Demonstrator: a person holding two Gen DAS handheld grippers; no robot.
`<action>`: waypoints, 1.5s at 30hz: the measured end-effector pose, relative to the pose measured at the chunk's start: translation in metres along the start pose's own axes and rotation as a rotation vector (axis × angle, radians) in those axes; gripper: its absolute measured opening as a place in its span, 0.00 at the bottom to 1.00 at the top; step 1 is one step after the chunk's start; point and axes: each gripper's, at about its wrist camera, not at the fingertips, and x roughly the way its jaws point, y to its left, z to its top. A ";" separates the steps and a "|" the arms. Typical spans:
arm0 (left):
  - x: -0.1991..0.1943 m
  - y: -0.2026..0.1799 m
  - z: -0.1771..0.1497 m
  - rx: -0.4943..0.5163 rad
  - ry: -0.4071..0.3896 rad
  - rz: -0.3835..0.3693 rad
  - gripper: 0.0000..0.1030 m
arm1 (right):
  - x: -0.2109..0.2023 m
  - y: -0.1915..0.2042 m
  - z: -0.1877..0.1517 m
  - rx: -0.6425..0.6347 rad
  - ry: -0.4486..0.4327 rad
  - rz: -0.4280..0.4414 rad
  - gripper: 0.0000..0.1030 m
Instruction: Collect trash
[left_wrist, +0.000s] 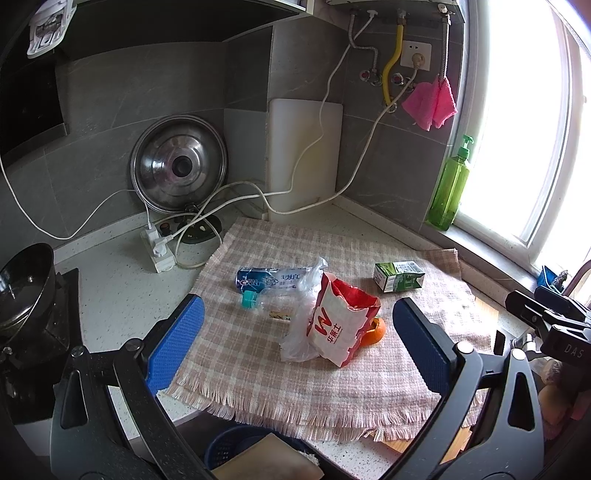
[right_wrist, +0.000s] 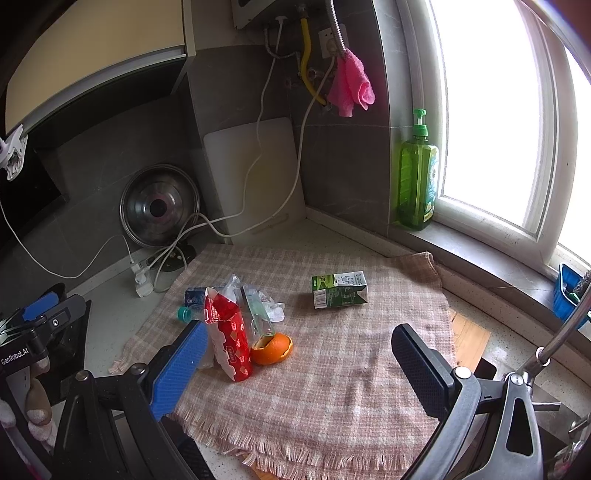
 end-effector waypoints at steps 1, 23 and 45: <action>0.000 0.000 0.000 0.000 0.001 -0.001 1.00 | -0.002 0.003 0.000 0.000 -0.002 -0.001 0.98; 0.009 -0.003 -0.002 0.005 0.040 0.005 1.00 | 0.013 -0.001 -0.006 0.021 0.046 0.005 0.97; 0.102 0.072 -0.071 0.059 0.297 -0.270 0.70 | 0.032 0.052 -0.046 0.117 0.081 0.026 0.77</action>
